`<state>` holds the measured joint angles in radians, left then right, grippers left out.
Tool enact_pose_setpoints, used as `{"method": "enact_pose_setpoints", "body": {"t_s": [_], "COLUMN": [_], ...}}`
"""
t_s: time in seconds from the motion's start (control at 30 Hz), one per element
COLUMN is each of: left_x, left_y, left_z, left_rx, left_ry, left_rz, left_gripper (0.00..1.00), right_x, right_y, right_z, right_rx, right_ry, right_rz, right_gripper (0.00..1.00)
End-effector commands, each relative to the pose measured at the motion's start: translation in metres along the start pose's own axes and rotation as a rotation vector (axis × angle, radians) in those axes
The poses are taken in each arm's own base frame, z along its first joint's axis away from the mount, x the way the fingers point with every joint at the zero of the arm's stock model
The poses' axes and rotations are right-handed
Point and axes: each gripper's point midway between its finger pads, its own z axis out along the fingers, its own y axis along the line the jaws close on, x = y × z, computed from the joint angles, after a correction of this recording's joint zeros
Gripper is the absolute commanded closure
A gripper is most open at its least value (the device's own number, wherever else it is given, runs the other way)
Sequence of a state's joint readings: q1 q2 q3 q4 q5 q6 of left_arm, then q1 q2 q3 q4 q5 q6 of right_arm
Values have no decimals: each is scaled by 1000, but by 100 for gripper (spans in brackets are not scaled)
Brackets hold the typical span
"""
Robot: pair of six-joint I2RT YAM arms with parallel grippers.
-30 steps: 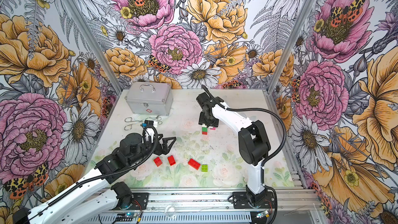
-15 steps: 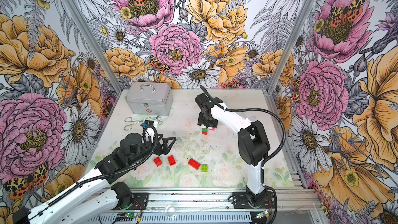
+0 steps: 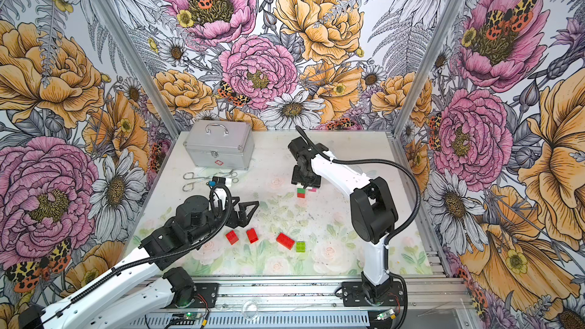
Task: Assemble the letter r with lego
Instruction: Assemble the lego brick with the lego brick.
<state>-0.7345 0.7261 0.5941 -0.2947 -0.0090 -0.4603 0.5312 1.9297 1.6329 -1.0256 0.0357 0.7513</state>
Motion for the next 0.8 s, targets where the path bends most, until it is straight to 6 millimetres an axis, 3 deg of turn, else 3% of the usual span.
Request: {"method": "enact_pose_setpoints", "body": {"t_s": [0.0, 0.3, 0.47, 0.77], "left_x": [0, -1, 0, -3], "left_y": [-1, -1, 1, 2], "left_z": [0, 2, 5, 6], "left_rx": [16, 9, 1, -4], "left_ry": [-5, 2, 11, 8], "left_rz": [11, 13, 13, 11], "left_gripper": [1, 1, 1, 1], "right_x": [8, 11, 11, 8], "right_y": [-7, -11, -18, -12], "right_z": [7, 19, 14, 5], "right_rx": [13, 10, 4, -27], "right_ry": [32, 62, 62, 50], "right_rz": [0, -10, -19, -39], "right_gripper": [66, 66, 66, 66]}}
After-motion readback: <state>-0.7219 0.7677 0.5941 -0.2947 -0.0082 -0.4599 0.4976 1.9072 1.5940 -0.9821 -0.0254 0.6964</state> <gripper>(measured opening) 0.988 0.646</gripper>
